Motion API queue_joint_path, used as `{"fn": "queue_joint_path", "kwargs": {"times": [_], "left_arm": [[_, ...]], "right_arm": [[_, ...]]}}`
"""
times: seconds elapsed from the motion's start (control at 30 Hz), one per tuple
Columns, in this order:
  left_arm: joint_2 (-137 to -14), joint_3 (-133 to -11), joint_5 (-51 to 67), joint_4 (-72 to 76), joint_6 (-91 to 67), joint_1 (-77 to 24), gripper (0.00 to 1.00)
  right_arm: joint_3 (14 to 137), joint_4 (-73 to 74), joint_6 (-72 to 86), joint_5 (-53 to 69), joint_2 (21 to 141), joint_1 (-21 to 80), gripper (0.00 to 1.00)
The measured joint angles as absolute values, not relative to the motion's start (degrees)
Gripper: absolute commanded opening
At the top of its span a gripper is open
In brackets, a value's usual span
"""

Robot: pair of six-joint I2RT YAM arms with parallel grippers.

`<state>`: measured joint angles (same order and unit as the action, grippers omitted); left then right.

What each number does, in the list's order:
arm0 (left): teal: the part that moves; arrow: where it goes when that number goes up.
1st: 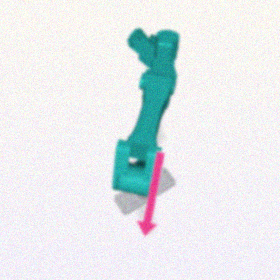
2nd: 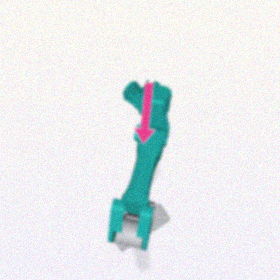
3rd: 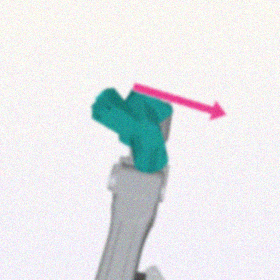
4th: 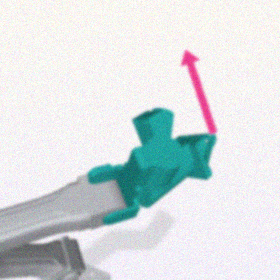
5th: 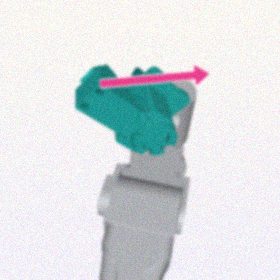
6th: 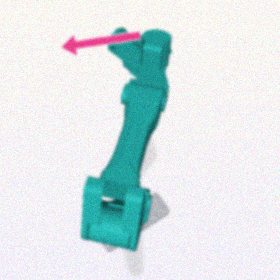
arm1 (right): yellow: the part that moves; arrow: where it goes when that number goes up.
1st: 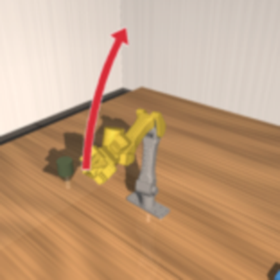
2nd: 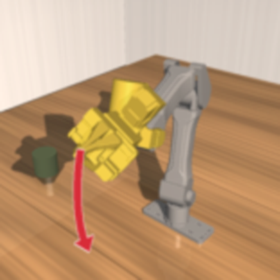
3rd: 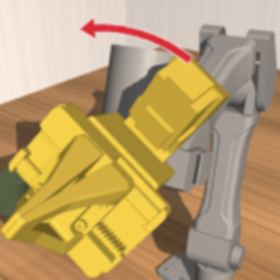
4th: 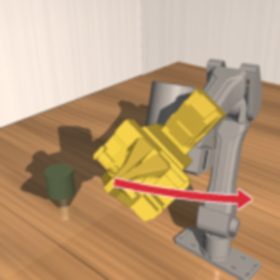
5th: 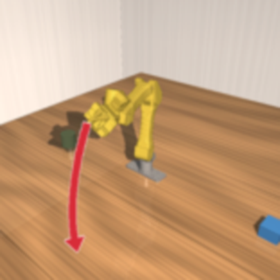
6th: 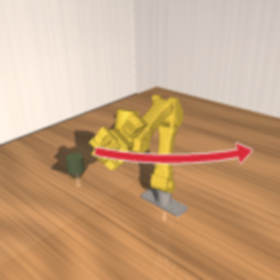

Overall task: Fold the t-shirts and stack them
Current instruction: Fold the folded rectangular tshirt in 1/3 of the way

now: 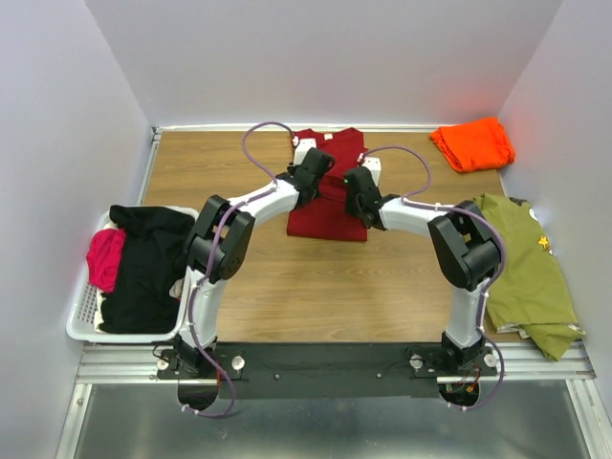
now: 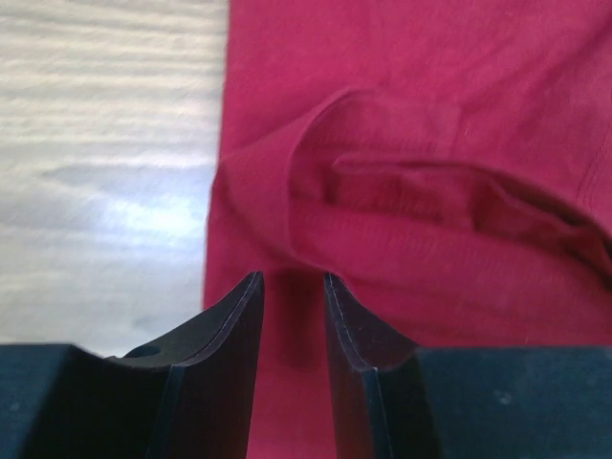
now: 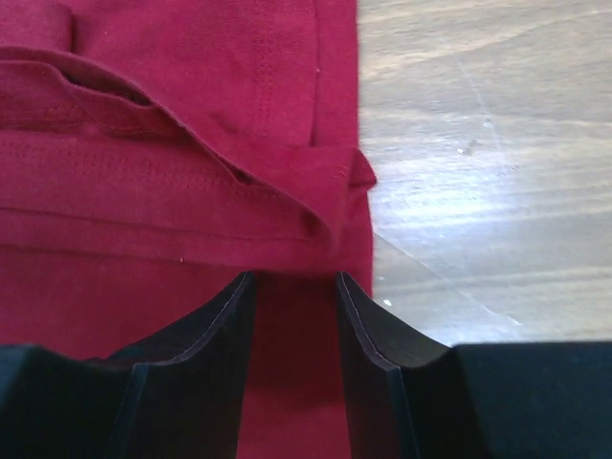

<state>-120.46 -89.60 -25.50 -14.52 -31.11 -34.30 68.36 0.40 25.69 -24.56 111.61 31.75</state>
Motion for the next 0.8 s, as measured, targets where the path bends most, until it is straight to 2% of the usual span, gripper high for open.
{"fn": "queue_joint_path", "kwargs": {"times": [0.33,0.8], "left_arm": [[-127.3,-97.6,-24.9,-16.9,-31.5,-32.8,0.40],[-133.2,-109.7,-26.3,-17.5,-33.2,-30.3,0.40]], "right_arm": [[75.0,0.6,25.3,-25.1,116.6,31.7,0.46],[88.1,1.1,22.4,-35.1,123.0,30.2,0.47]]}}
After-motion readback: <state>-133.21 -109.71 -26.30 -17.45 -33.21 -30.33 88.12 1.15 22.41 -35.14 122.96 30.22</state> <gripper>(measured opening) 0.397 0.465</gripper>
